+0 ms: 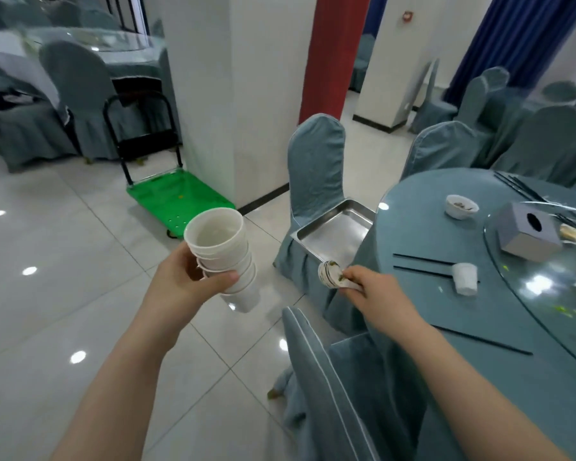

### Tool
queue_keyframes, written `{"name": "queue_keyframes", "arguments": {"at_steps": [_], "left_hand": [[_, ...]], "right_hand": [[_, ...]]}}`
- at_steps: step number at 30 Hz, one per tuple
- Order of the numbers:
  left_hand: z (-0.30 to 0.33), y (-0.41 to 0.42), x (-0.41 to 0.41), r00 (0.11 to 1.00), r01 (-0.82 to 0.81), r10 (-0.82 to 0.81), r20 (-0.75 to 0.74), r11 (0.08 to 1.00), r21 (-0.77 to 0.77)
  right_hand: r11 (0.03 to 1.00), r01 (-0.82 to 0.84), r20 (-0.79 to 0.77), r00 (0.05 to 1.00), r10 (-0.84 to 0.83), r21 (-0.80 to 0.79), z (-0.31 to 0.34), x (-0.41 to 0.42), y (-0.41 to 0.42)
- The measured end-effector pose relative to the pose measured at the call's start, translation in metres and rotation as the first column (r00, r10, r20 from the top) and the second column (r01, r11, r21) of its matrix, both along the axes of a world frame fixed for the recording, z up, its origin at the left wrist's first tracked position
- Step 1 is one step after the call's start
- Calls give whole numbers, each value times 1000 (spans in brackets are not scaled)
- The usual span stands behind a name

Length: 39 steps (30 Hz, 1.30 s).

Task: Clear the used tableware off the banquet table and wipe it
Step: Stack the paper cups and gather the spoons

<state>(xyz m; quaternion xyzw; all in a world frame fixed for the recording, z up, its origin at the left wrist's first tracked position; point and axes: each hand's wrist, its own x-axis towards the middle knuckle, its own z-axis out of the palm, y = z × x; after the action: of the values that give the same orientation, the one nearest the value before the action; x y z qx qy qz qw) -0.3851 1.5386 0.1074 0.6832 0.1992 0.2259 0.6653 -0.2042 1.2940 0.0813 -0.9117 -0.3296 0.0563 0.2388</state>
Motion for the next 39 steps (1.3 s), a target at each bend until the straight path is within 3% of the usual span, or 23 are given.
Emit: {"name": "queue_keyframes", "arguments": {"at_steps": [10, 19, 23, 32, 36, 39], "left_hand": [[-12, 35, 73, 997, -70, 71, -22, 997, 40], [-35, 103, 144, 996, 36, -35, -77, 999, 13], [-28, 156, 196, 990, 135, -132, -53, 989, 53], [-18, 205, 325, 907, 421, -421, -25, 903, 78], [-21, 187, 391, 806, 591, -587, -77, 803, 77], [-20, 165, 445, 778, 628, -623, -83, 774, 78]], "right_hand": [[992, -29, -49, 998, 35, 120, -27, 68, 52], [997, 59, -126, 991, -52, 46, -58, 120, 108], [980, 191, -184, 966, -179, 51, -60, 143, 150], [854, 517, -305, 824, -477, 62, -61, 171, 164], [716, 696, -338, 687, -644, 50, -69, 198, 135], [619, 783, -369, 594, -715, 60, -74, 230, 110]]}}
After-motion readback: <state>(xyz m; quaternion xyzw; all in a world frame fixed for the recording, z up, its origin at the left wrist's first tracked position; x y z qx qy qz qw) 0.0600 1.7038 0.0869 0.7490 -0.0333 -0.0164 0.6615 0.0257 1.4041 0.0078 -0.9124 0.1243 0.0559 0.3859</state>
